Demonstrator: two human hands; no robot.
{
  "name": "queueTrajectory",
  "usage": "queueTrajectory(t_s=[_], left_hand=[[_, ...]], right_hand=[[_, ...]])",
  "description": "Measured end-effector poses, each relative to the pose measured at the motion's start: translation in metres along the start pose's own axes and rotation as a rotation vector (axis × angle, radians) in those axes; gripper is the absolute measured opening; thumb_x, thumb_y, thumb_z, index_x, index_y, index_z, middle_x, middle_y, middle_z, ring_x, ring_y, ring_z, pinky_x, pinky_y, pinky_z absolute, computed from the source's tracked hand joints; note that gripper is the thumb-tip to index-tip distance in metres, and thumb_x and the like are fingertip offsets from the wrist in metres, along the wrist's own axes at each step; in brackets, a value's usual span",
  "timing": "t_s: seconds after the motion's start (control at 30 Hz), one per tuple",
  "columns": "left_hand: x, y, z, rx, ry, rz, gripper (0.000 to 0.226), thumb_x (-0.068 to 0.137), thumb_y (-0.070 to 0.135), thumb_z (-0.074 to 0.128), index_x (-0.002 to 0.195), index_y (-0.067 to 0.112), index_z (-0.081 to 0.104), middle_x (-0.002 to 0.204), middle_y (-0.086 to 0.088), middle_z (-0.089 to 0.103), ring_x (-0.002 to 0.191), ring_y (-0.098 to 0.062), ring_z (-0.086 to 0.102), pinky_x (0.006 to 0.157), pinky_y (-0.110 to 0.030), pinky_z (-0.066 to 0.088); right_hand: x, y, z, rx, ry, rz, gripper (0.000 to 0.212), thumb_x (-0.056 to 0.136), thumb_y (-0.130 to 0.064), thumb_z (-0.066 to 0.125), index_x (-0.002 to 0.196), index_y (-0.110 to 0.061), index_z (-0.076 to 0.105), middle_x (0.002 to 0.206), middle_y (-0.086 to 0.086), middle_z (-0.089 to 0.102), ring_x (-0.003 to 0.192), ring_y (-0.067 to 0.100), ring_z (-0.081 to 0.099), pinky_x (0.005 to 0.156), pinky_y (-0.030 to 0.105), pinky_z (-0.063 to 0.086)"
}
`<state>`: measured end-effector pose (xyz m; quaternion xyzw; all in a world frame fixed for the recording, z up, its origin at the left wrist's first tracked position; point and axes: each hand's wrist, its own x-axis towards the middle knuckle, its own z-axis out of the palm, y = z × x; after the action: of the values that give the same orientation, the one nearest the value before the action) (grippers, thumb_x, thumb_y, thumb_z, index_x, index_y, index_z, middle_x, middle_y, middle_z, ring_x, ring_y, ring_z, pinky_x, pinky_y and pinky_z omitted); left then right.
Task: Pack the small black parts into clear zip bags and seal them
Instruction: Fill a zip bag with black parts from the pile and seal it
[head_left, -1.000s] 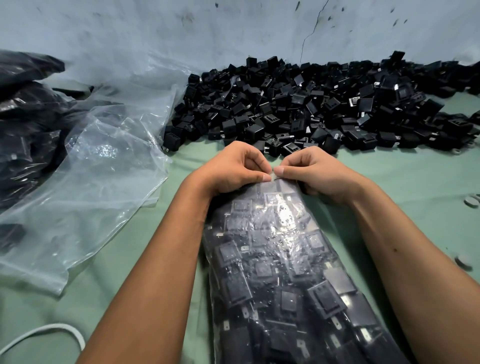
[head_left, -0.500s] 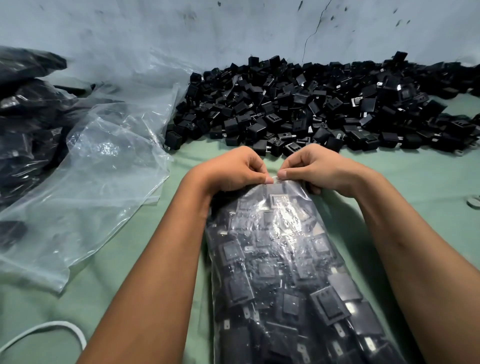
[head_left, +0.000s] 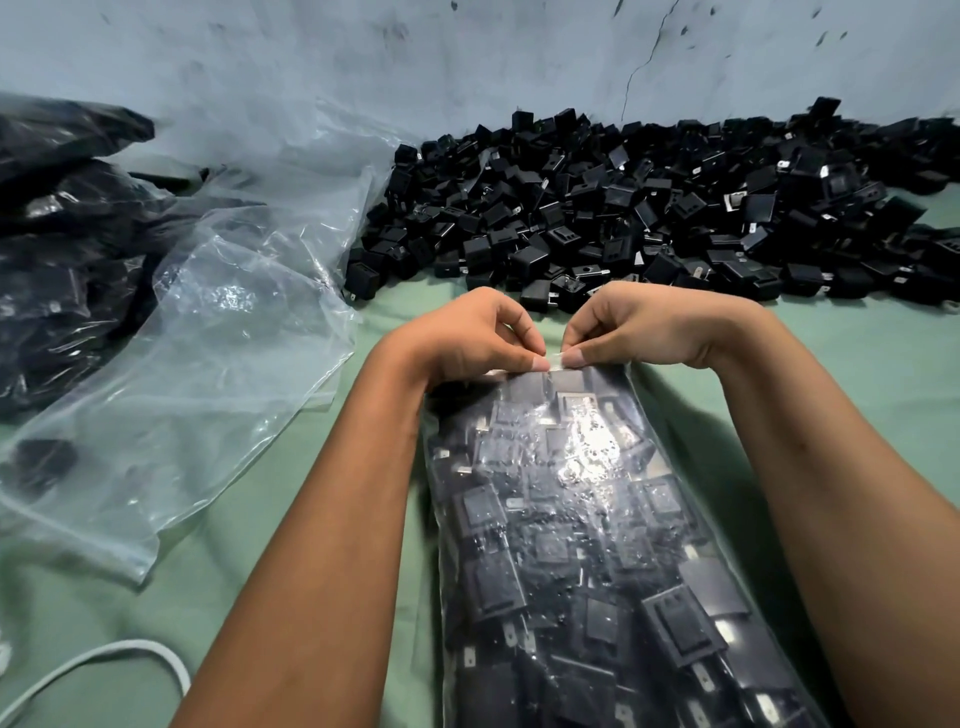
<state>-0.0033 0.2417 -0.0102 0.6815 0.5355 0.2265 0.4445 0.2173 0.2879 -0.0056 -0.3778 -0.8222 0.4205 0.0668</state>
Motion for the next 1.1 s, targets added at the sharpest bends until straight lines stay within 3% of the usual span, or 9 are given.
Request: queueTrajectory(t_s=[0.23,0.43,0.6,0.7,0.8,0.93,1.03,1.1], left_hand=[[0.001,0.001,0.008,-0.054,0.027,0.068,0.013,0.083,0.001,0.082,0.086,0.003,0.069,0.059,0.000,0.066,0.049,-0.004,0.053,0.047,-0.015,0.041],[-0.001,-0.004,-0.007,0.069,0.021,-0.021,0.014,0.081,0.019,0.086,0.086,0.013,0.075,0.066,0.002,0.071,0.056,-0.004,0.059,0.056,-0.017,0.047],[-0.001,-0.004,-0.006,0.014,-0.014,0.040,0.011,0.083,0.006,0.083,0.087,0.011,0.075,0.061,0.003,0.070,0.050,-0.001,0.057,0.048,-0.013,0.043],[0.000,-0.001,-0.002,-0.014,-0.028,0.086,0.011,0.084,-0.001,0.080,0.087,0.006,0.072,0.059,0.003,0.069,0.050,0.000,0.058,0.048,-0.012,0.042],[-0.001,0.002,0.003,-0.028,-0.002,0.126,0.012,0.084,-0.002,0.080,0.089,0.002,0.070,0.059,0.005,0.069,0.052,0.001,0.059,0.051,-0.012,0.044],[-0.009,0.001,-0.007,0.010,0.033,0.050,0.027,0.082,0.017,0.085,0.096,0.000,0.071,0.060,0.006,0.067,0.051,-0.001,0.055,0.052,-0.014,0.042],[-0.019,-0.008,-0.025,0.061,-0.033,-0.062,0.048,0.072,0.042,0.080,0.095,0.000,0.074,0.075,-0.005,0.067,0.069,-0.017,0.057,0.068,-0.030,0.044],[-0.025,-0.012,-0.030,0.057,-0.063,-0.094,0.053,0.071,0.047,0.079,0.095,0.000,0.075,0.080,-0.013,0.064,0.076,-0.023,0.052,0.073,-0.039,0.040]], right_hand=[[0.002,-0.007,0.003,-0.073,-0.004,-0.009,0.024,0.091,-0.035,0.076,0.072,-0.022,0.076,0.059,-0.006,0.048,0.055,0.006,0.038,0.052,0.017,0.032],[0.001,-0.002,0.006,0.018,0.014,-0.048,0.021,0.095,-0.023,0.073,0.076,-0.016,0.075,0.059,-0.005,0.063,0.054,0.005,0.053,0.054,0.017,0.043],[0.002,-0.002,0.004,0.010,0.004,-0.018,0.021,0.096,-0.023,0.072,0.076,-0.017,0.076,0.064,-0.004,0.065,0.058,0.005,0.055,0.057,0.016,0.043],[0.004,-0.005,0.003,-0.044,0.003,-0.025,0.020,0.094,-0.029,0.074,0.075,-0.022,0.077,0.059,-0.012,0.057,0.053,0.000,0.045,0.053,0.011,0.036],[0.004,-0.007,0.004,-0.084,0.009,-0.060,0.021,0.093,-0.036,0.075,0.077,-0.022,0.077,0.057,-0.012,0.051,0.055,0.004,0.040,0.055,0.019,0.033],[0.001,-0.004,0.004,-0.044,0.060,-0.070,0.020,0.095,-0.029,0.073,0.079,-0.017,0.077,0.057,-0.012,0.055,0.055,0.003,0.044,0.053,0.016,0.035],[-0.002,-0.001,0.004,-0.049,0.066,-0.049,0.019,0.096,-0.025,0.072,0.082,-0.013,0.076,0.060,-0.010,0.062,0.056,0.003,0.051,0.056,0.016,0.041],[-0.002,-0.001,0.004,-0.035,0.059,-0.023,0.019,0.097,-0.025,0.071,0.082,-0.014,0.077,0.064,-0.007,0.064,0.059,0.006,0.054,0.060,0.020,0.043]])
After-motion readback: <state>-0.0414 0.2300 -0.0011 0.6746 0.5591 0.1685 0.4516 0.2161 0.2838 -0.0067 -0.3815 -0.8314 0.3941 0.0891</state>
